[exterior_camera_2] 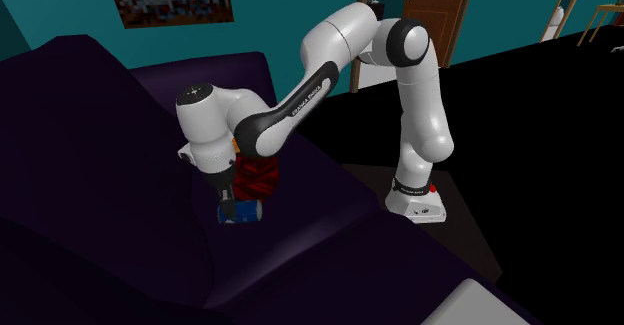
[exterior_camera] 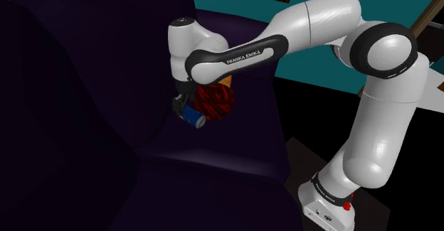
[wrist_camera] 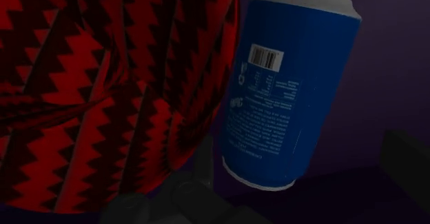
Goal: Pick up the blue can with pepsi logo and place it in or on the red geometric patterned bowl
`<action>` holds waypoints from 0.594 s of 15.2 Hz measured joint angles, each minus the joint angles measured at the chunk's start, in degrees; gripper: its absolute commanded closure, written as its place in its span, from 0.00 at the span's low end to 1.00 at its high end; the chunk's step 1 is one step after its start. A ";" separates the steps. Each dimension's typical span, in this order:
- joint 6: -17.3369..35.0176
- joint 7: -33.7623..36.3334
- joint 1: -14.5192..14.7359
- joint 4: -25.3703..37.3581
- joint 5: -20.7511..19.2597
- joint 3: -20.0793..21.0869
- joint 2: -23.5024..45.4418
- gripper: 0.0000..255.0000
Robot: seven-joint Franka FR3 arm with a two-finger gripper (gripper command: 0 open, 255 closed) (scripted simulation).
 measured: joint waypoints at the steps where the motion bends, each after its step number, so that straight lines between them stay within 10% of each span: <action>1: 0.58 -0.24 -0.17 -0.21 0.15 0.04 0.07 0.00; 9: 5.46 0.26 -0.06 -1.77 -1.07 -0.33 1.81 0.00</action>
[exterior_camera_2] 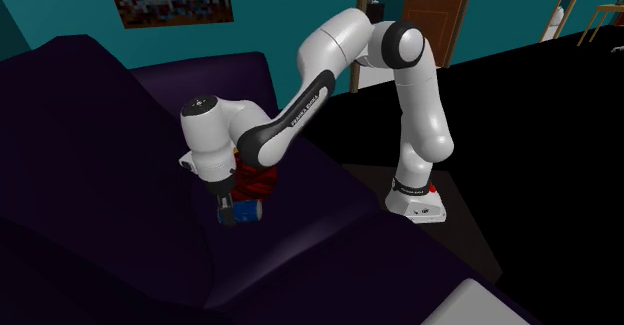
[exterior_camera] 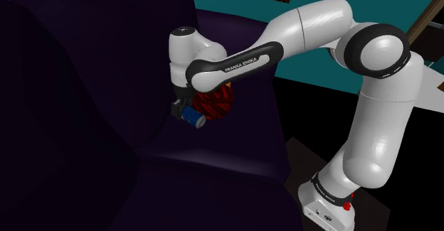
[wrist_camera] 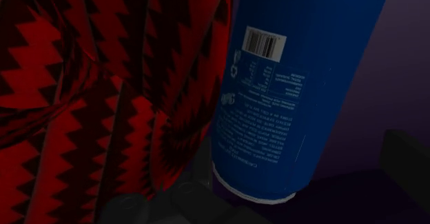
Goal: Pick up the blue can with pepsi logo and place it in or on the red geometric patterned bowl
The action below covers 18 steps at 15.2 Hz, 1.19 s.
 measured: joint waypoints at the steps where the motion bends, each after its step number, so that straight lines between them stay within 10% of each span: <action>1: -0.21 -0.18 -0.14 -0.13 0.16 0.02 -0.19 0.00; 4: 0.50 -0.17 -0.21 -0.54 0.16 0.04 -0.38 0.00; 5: 0.28 0.06 -0.07 -0.28 0.04 -0.02 -0.19 1.00; 18: -1.01 -0.29 -0.97 -0.10 0.23 0.20 -1.11 1.00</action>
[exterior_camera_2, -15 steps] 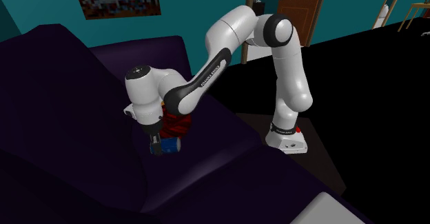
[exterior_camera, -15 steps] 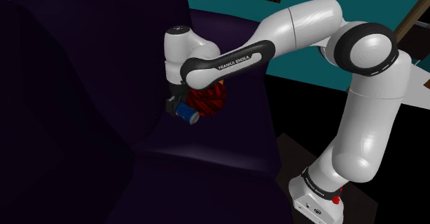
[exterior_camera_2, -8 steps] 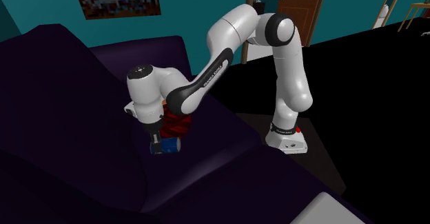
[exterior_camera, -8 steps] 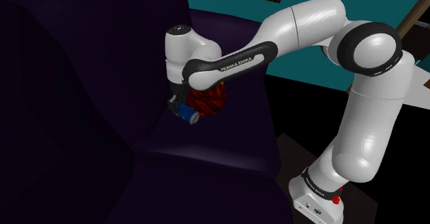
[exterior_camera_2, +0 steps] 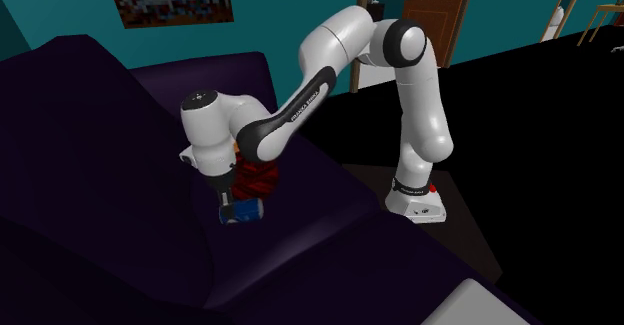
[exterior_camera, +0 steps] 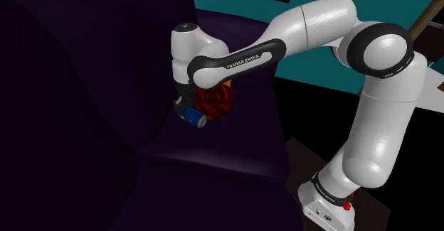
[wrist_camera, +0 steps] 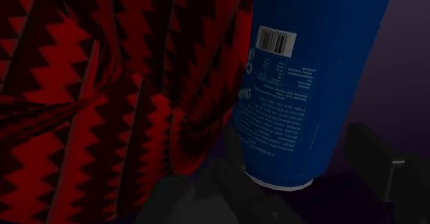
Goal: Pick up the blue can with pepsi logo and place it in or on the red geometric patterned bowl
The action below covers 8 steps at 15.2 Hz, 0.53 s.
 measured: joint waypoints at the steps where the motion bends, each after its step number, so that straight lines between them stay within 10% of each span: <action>1: -0.96 -0.21 -0.05 0.02 0.40 0.12 -0.20 1.00; 8: -6.00 -1.64 -0.38 2.36 2.07 0.65 -1.85 1.00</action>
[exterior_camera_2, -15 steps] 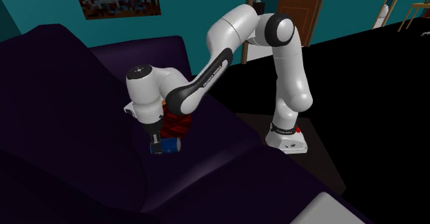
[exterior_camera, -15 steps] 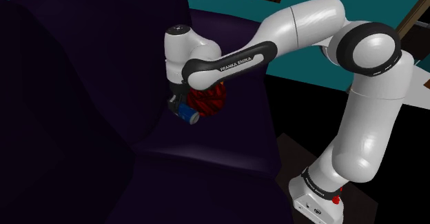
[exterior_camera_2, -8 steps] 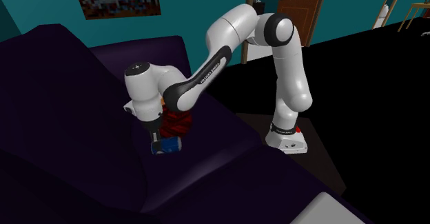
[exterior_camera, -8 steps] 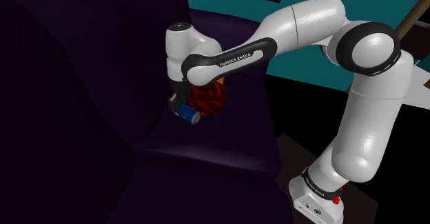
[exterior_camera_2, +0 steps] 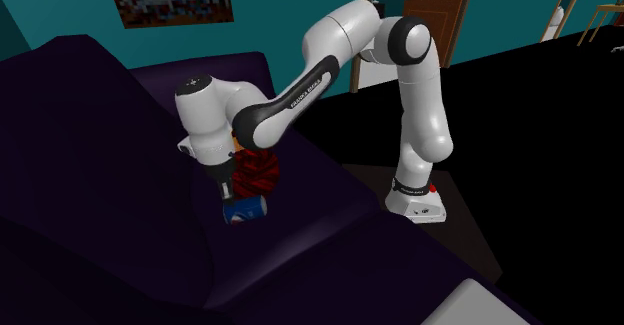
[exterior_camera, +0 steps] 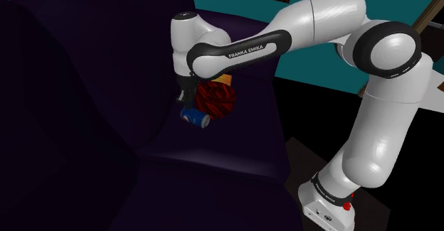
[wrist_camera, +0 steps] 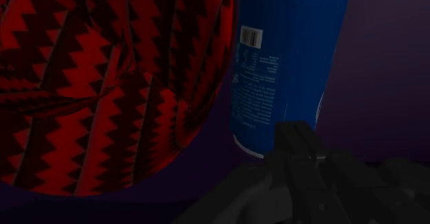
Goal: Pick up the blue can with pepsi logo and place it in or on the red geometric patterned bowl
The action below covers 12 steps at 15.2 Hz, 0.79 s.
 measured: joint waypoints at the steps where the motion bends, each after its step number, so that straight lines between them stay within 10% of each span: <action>1: 0.00 0.00 0.00 0.01 0.00 0.00 -0.01 0.00; 6: -8.13 -8.99 -0.05 12.88 1.78 0.22 10.70 0.00; 12: -5.77 -10.10 -0.23 11.74 1.51 0.01 13.22 0.00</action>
